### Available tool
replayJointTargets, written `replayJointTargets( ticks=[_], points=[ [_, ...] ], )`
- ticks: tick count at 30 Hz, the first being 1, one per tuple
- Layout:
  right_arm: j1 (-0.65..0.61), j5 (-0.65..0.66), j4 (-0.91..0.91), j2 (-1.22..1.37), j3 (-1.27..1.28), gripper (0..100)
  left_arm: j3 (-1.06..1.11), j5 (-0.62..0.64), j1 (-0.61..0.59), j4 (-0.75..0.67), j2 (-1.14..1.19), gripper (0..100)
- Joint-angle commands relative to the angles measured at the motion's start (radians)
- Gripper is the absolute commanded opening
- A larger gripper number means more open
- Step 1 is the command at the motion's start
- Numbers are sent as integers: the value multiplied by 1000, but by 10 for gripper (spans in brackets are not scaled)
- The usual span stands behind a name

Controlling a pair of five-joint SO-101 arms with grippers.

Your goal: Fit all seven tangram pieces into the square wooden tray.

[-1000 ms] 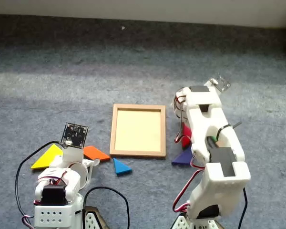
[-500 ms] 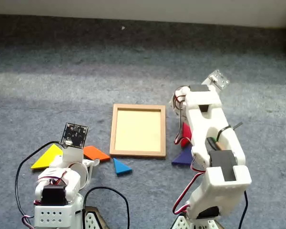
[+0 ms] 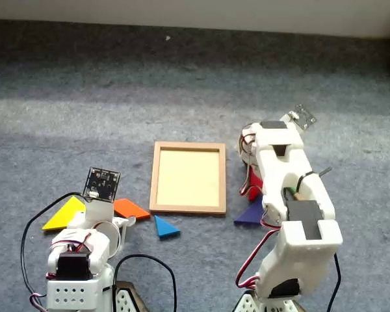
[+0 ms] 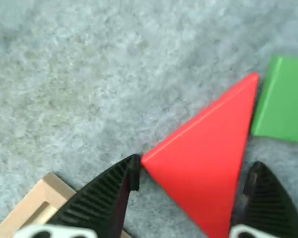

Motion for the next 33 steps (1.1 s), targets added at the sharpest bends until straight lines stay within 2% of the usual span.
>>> replayJointTargets(
  ticks=[1, 21, 26, 33],
  points=[
    [19, 11, 7, 2, -4, 320, 19, -3, 16, 5, -7, 242],
    [51, 11, 7, 5, -41, 316, 19, -3, 16, 5, -7, 242],
    [56, 12, 8, 2, -44, 203, 19, -3, 16, 5, -7, 242],
    [51, 121, 8, -1, -47, 58, 19, -3, 16, 5, -7, 242]
  ],
)
